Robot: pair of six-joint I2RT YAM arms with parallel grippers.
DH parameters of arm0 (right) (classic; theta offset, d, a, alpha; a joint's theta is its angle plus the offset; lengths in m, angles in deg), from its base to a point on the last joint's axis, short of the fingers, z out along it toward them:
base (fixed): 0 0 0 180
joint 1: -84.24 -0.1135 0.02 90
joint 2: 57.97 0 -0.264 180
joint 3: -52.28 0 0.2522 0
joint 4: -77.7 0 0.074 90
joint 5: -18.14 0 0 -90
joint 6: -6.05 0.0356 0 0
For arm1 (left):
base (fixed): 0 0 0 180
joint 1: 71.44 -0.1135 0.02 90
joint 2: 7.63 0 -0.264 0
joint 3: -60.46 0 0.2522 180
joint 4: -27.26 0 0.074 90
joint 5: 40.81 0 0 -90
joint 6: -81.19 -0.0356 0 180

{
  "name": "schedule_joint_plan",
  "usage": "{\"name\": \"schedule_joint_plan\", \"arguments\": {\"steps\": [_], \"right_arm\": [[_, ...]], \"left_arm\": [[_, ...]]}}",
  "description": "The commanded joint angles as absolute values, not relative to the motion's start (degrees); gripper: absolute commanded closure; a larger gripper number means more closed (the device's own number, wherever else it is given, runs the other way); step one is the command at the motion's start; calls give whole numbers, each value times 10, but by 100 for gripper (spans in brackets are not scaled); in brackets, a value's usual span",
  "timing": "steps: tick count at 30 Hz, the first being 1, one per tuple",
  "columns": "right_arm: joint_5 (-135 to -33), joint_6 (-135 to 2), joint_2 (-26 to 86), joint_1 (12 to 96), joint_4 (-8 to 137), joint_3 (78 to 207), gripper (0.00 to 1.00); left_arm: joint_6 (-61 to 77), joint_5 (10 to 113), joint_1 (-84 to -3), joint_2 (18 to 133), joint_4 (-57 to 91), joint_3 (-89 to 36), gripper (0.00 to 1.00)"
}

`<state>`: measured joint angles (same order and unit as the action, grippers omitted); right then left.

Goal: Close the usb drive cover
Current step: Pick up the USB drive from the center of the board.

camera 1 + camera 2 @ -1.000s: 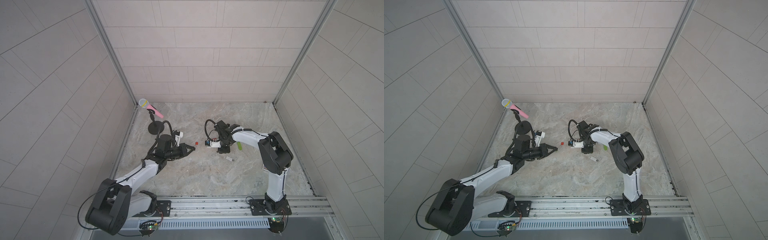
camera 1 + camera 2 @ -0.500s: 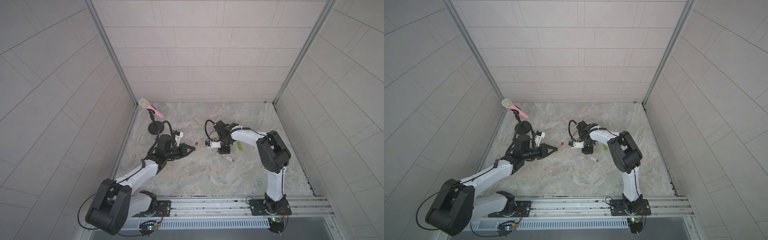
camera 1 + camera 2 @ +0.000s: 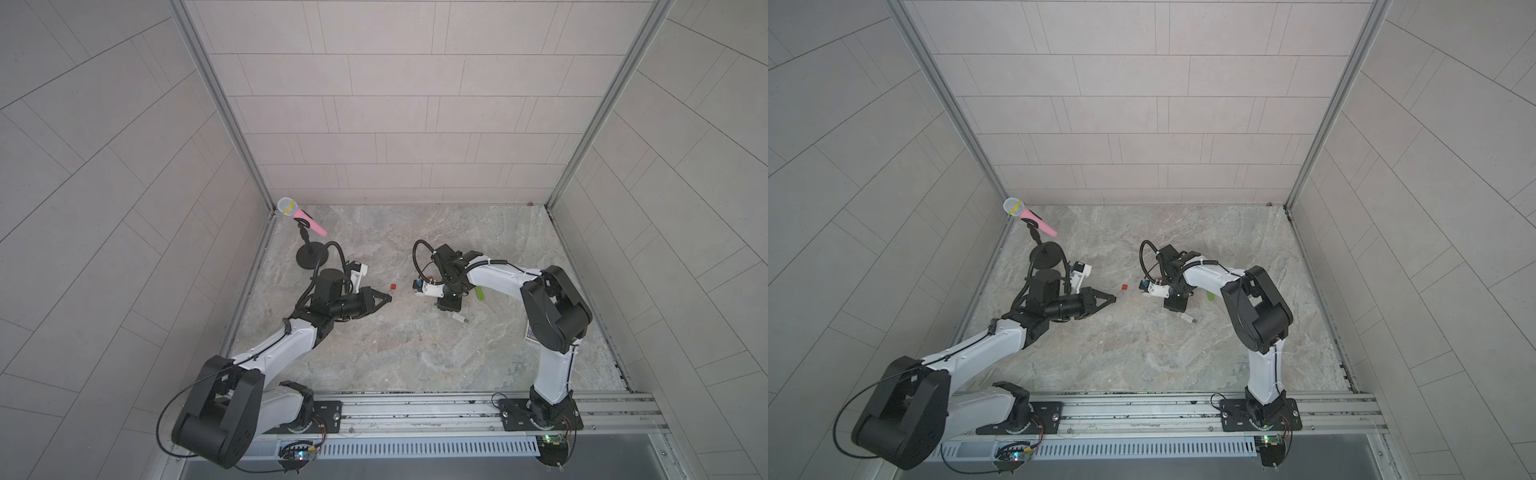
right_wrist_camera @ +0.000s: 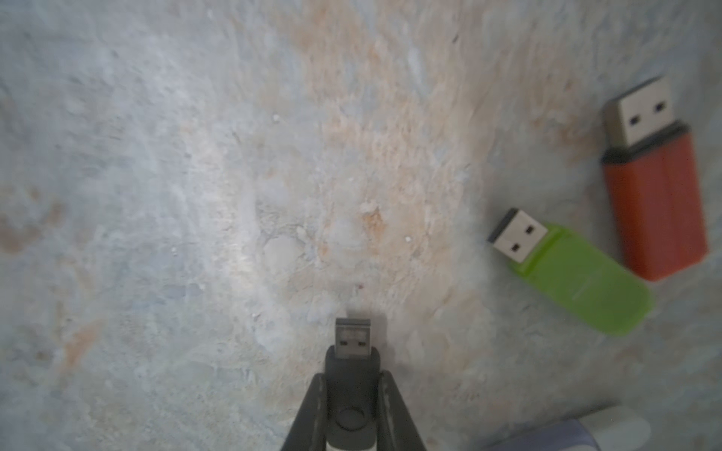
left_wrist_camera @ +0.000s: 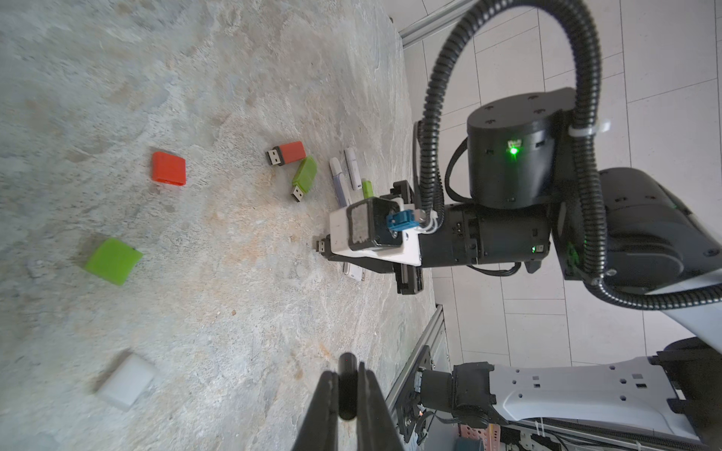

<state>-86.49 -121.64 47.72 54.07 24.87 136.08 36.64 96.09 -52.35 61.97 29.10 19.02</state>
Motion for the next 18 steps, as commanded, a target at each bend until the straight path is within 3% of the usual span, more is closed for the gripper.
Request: {"name": "schedule_joint_plan", "arguments": {"steps": [1,10,18], "right_arm": [[-916,-1178,379,536,297,1328,84],[-954,-1164,194,507,396,1199,81],[-946,-1134,150,480,427,1176,81]], "left_arm": [[375,989,-524,630,326,183,90],[382,1031,-478,670,367,140,90],[389,1037,-446,694,388,119,90]]}}
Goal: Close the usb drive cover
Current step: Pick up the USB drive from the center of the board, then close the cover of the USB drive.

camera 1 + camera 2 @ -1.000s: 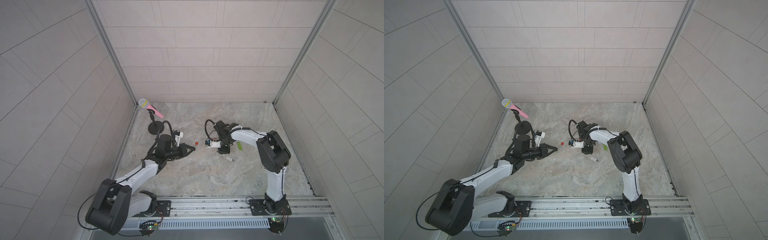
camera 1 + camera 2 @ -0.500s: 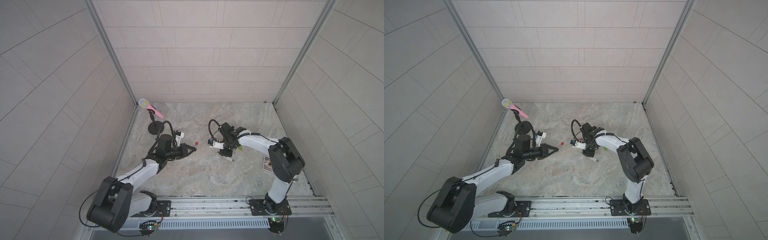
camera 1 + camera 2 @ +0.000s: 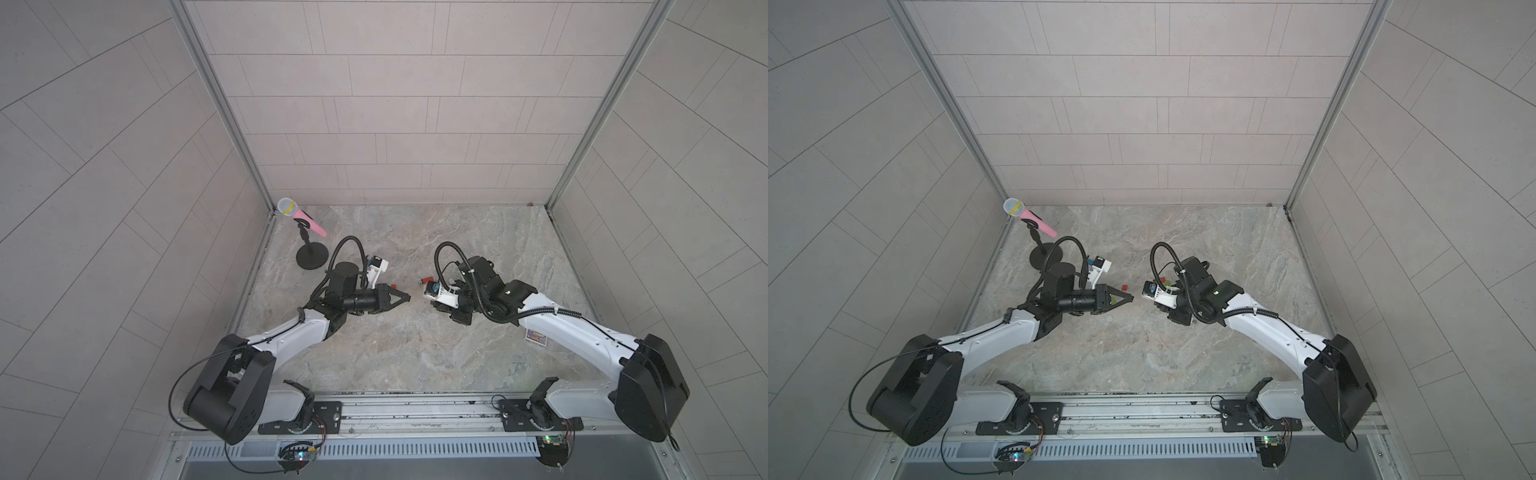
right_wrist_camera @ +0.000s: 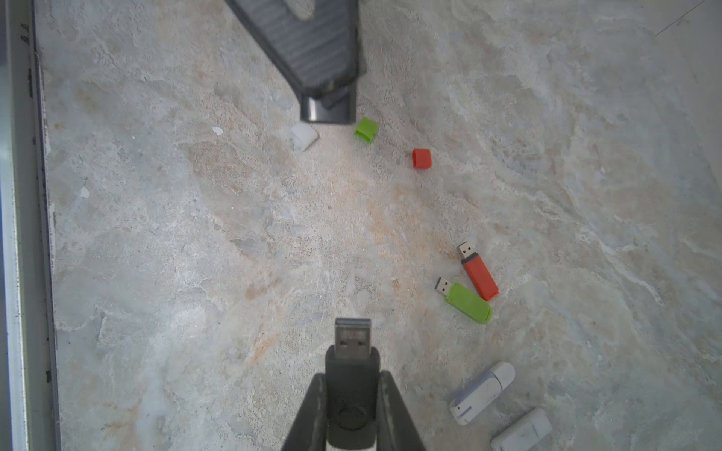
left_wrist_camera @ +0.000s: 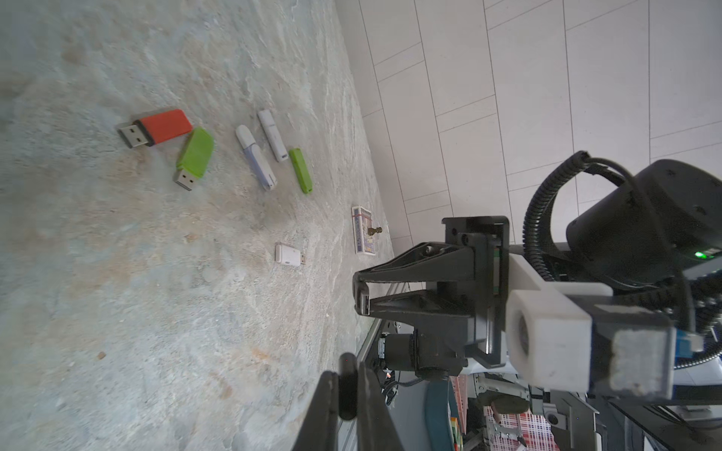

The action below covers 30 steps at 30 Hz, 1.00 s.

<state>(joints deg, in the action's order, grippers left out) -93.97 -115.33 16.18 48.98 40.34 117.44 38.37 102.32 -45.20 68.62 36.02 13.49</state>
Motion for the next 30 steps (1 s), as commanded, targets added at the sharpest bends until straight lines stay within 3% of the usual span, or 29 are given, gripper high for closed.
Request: {"name": "schedule_joint_plan", "arguments": {"steps": [1,30], "right_arm": [[-945,-1131,152,475,427,1178,81],[-902,-1085,187,419,465,1207,81]], "left_arm": [[390,1035,-444,695,388,118,90],[392,998,-431,695,396,125,90]]}}
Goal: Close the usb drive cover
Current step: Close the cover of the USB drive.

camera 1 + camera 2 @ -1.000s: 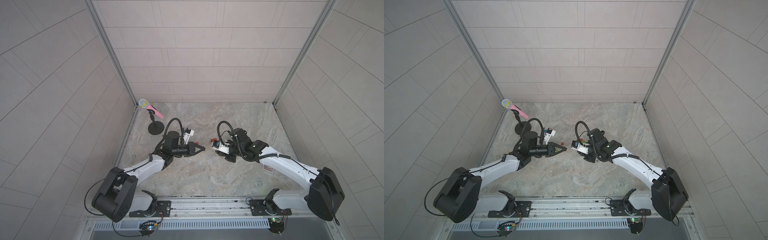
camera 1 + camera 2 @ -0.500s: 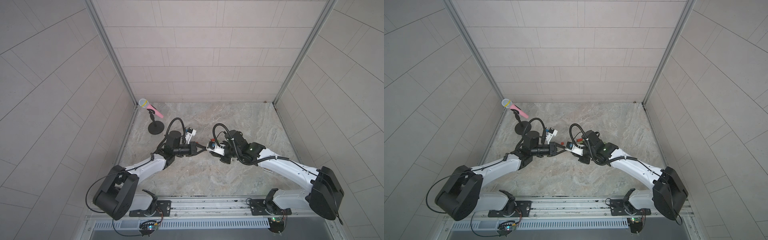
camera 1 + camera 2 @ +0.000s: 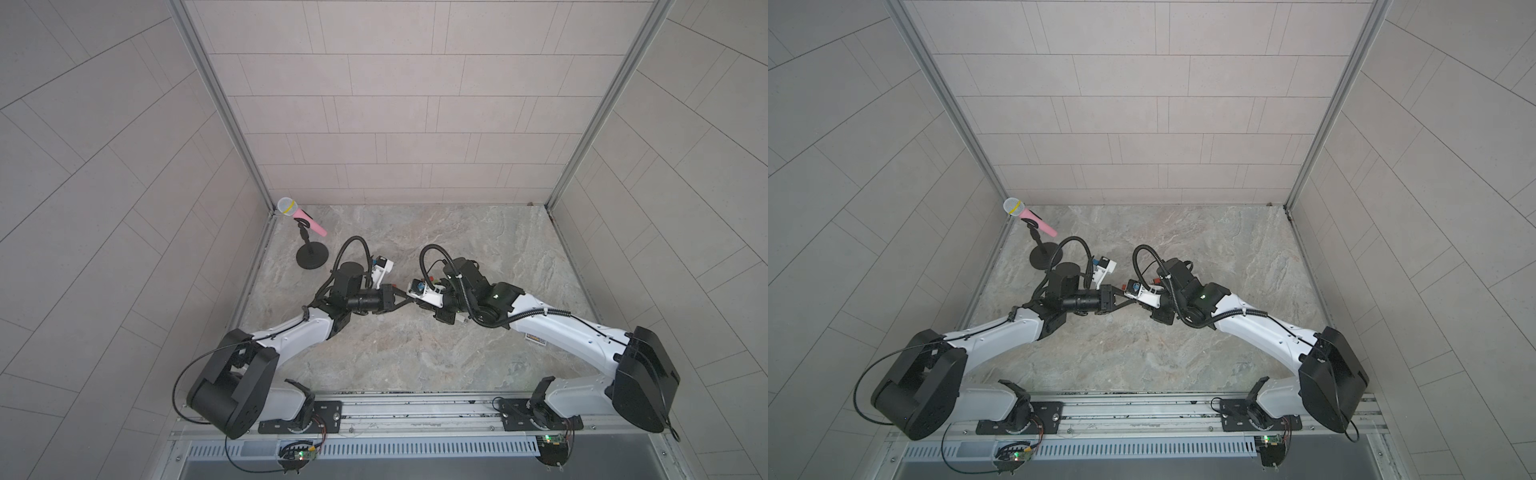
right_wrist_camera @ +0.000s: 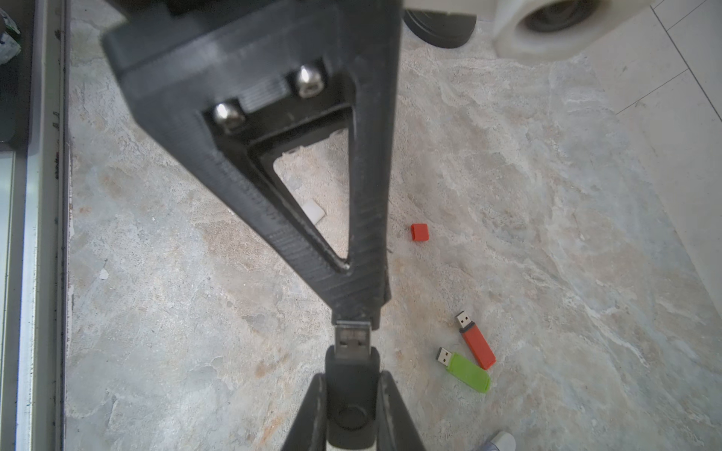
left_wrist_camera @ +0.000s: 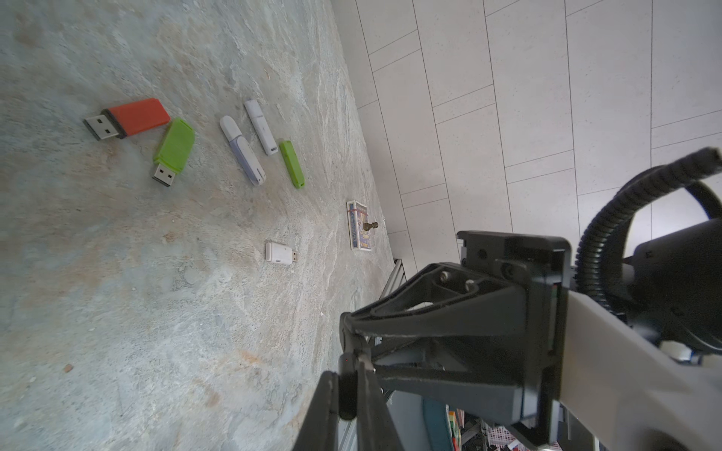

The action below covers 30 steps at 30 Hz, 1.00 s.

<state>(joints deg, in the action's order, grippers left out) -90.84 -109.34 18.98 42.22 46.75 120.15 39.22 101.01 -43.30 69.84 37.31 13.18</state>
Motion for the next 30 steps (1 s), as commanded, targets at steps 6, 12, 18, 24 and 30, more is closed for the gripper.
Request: {"name": "schedule_joint_plan", "arguments": {"steps": [6,12,18,24,30], "right_arm": [[-880,-1088,176,419,465,1191,81],[-884,-1079,191,419,469,1202,81],[-891,-1071,197,418,486,1208,81],[-897,-1068,200,417,489,1219,82],[-895,-1068,200,412,495,1223,82]], "left_arm": [[392,975,-431,683,394,131,90],[394,988,-431,683,404,132,90],[397,997,-428,688,409,132,90],[399,999,-425,696,415,130,90],[401,1000,-422,705,418,129,90]]}}
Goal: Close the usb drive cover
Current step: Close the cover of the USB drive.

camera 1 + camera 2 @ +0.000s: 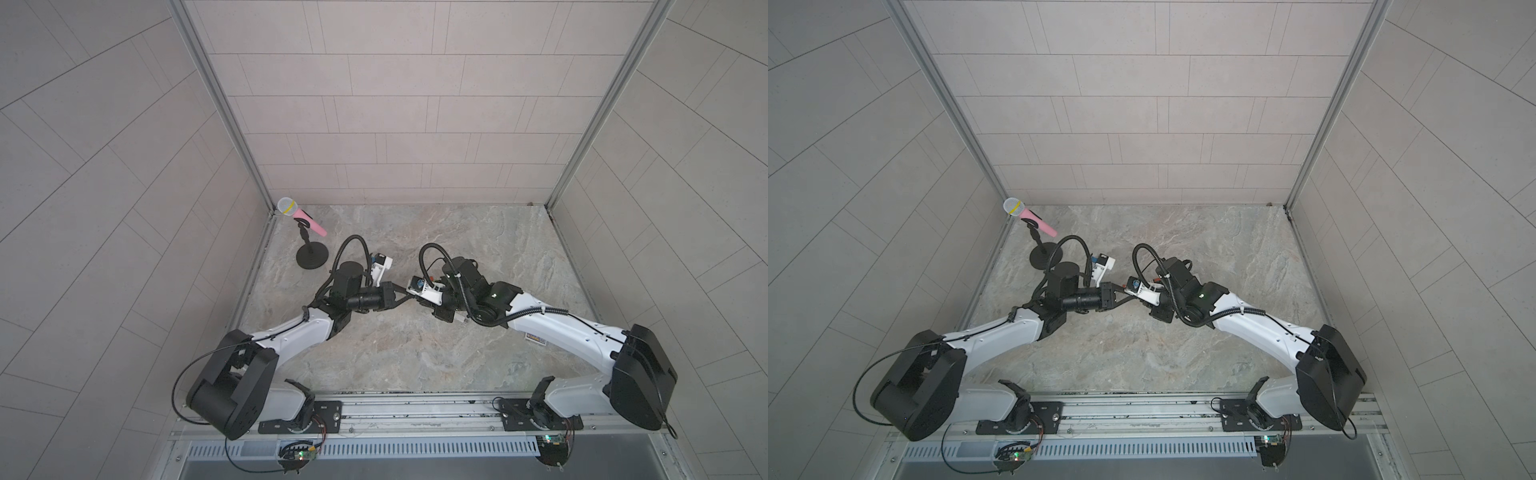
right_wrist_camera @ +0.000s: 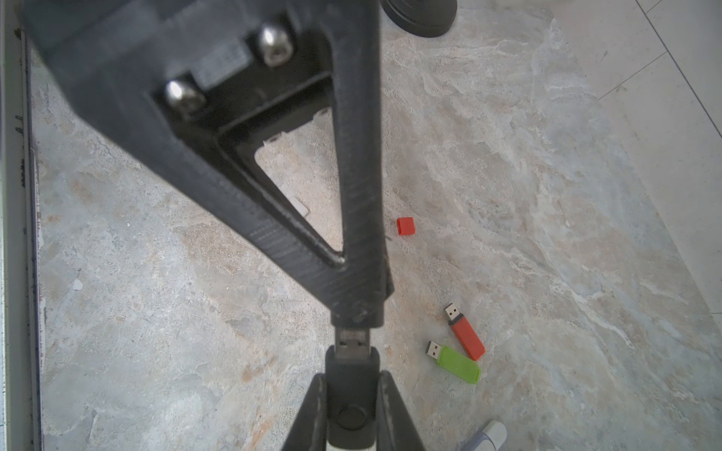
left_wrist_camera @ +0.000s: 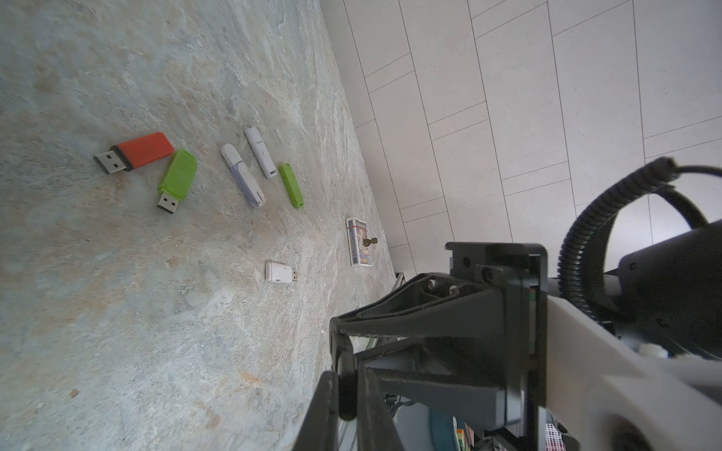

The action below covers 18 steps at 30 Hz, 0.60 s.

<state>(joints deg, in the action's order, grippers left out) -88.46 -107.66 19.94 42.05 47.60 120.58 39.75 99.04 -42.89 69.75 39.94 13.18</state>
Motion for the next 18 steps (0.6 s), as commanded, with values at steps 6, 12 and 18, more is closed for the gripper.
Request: {"name": "schedule_joint_plan", "arguments": {"steps": [6,12,18], "right_arm": [[-885,-1067,194,407,507,1224,82],[-857,-1068,192,399,511,1226,82],[-863,-1072,190,392,513,1228,82]], "left_arm": [[400,1001,-420,709,418,129,90],[401,1000,-420,711,414,129,90],[401,1000,-420,712,411,128,90]]}}
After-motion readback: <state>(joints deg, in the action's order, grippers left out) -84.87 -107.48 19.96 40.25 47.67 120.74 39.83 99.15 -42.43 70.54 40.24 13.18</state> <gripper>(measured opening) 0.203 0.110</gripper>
